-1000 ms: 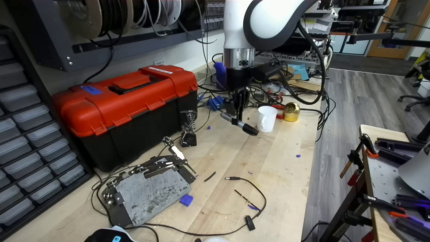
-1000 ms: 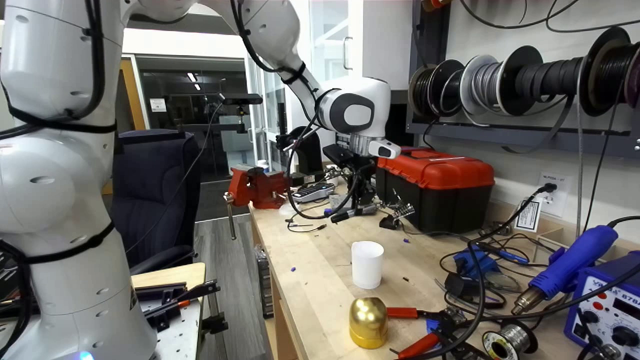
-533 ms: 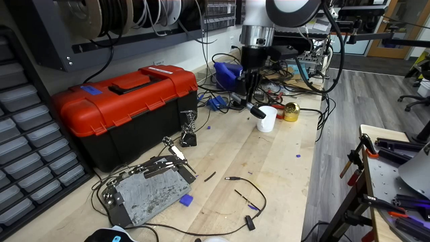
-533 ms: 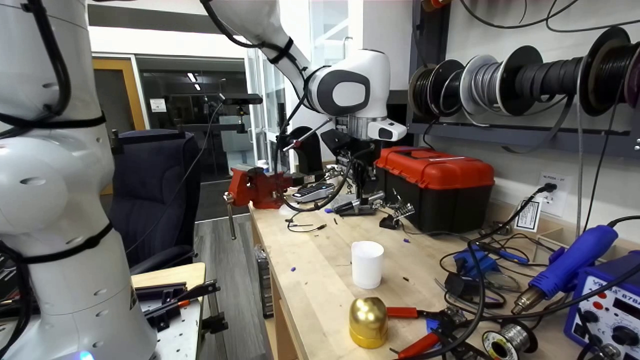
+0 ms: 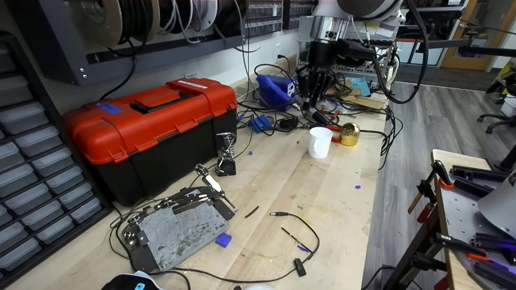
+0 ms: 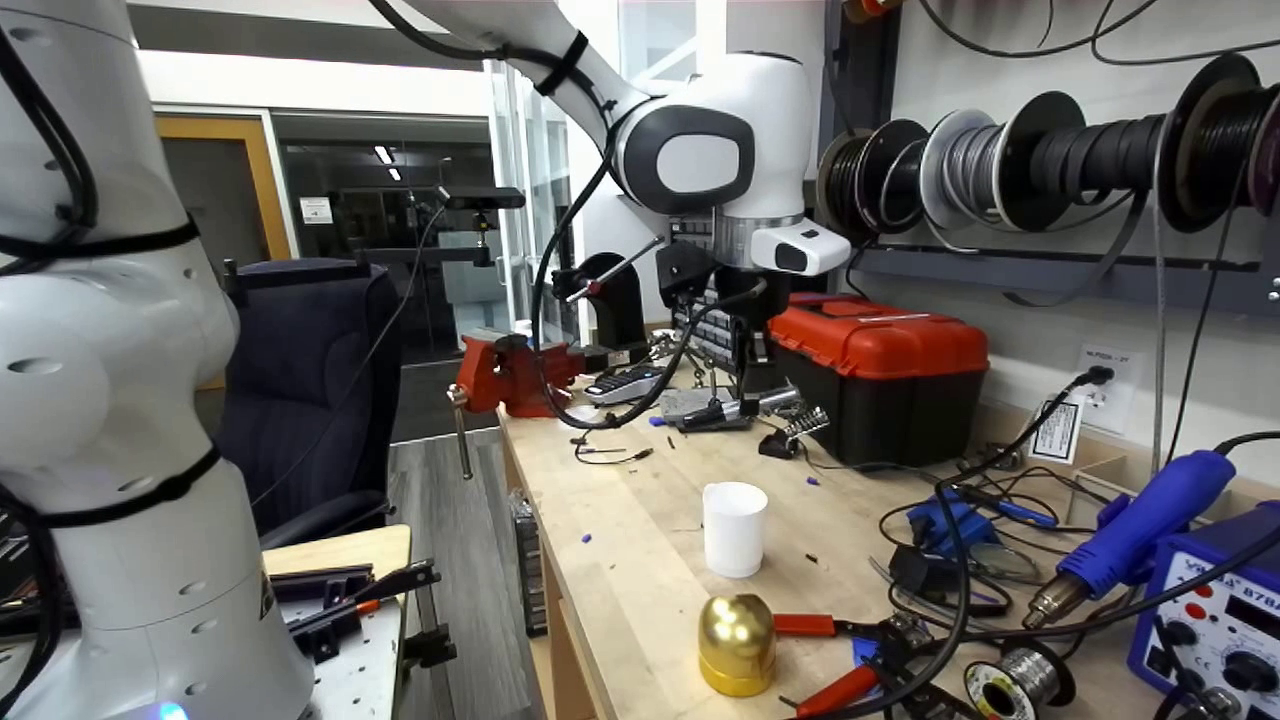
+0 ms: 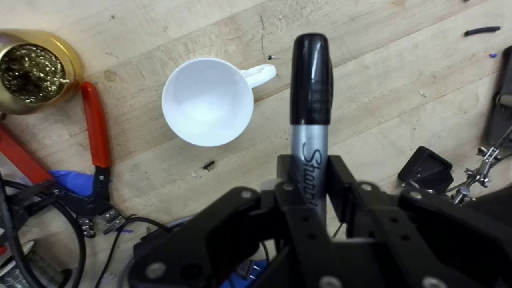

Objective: Put the marker in the white cup

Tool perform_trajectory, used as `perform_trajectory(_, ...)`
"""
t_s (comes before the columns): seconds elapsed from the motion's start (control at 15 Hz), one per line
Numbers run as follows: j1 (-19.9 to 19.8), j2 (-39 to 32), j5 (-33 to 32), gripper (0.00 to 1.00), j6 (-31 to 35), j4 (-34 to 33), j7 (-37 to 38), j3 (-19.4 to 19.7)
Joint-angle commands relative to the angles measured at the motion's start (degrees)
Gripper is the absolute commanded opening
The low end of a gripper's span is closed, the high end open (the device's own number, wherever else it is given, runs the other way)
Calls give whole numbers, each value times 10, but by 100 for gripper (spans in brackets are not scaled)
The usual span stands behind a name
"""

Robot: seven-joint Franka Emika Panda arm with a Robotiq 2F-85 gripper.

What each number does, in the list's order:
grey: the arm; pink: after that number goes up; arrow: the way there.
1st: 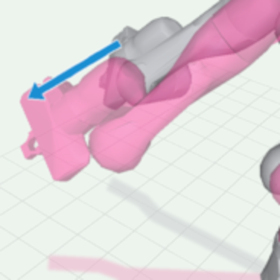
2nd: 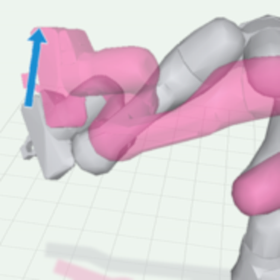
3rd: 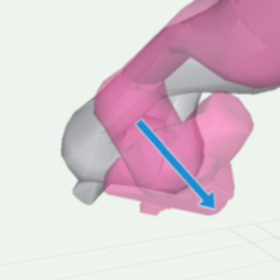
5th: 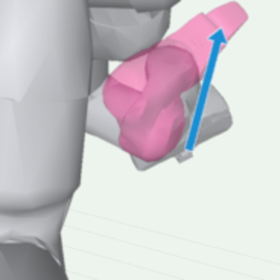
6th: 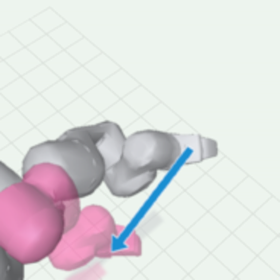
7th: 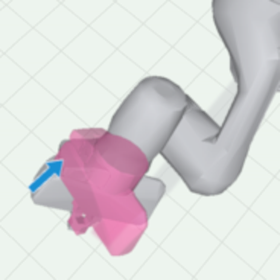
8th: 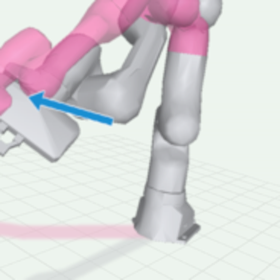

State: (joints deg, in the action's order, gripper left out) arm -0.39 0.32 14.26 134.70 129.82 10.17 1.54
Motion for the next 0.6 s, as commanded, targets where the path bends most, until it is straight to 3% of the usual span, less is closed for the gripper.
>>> perform_trajectory(0.0, -20, 29, 20, 4, -10, 19, -6, 16)
perform_trajectory(0.53, -46, 25, 44, 4, -39, 14, 36, 45)
